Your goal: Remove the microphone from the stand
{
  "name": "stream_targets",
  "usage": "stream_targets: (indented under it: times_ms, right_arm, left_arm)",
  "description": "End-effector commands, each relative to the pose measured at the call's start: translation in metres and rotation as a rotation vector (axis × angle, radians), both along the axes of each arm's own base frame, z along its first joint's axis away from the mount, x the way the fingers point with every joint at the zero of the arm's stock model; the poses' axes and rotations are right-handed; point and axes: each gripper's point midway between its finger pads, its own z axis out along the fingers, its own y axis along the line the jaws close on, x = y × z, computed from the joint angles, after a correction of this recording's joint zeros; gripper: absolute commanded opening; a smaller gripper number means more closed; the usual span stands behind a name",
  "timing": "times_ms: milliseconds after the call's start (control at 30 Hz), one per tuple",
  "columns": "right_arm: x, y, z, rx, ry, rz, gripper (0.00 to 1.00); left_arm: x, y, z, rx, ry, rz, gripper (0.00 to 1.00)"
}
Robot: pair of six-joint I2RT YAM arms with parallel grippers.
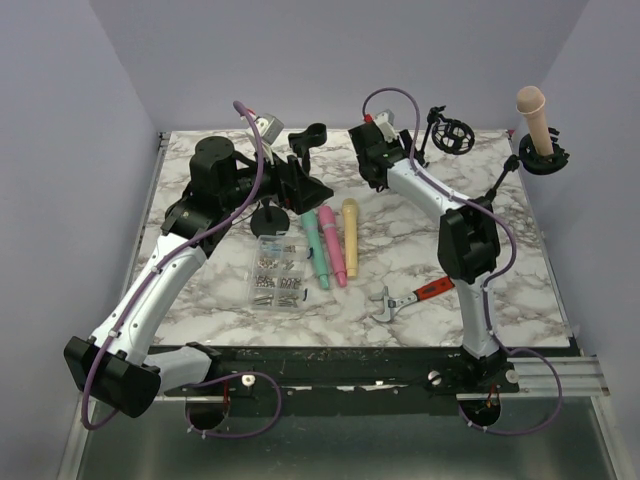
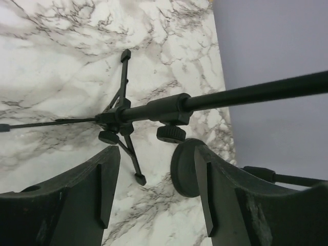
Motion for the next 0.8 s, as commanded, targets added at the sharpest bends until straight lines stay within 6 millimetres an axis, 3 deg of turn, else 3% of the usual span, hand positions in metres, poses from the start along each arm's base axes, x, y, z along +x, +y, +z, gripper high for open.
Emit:
stream_targets:
  times_ms: [0,167,400,767]
  right_arm:
    - [-0.006,0.015,0.019,0.249,-0.15,-0.057,0.67]
    - [-0.001,0.009,0.024,0.275,-0.253,-0.143,0.67]
    - [0.003,-0.009,0.024,0.343,-0.328,-0.218,0.53]
    - [0.01,-0.029,0.014,0.398,-0.336,-0.244,0.46]
  left_arm:
    - [-0.001,-0.001,0.001,0.001,-0.02,-0.006,0.99]
    - [-0.001,-0.001,0.0,0.003,-0.019,-0.004,0.99]
    - [-0.001,0.0,0.001,0.008,-0.022,-0.001,0.98]
    - [0.001,-0.001,-0.002,0.011,-0.016,-0.002,0.99]
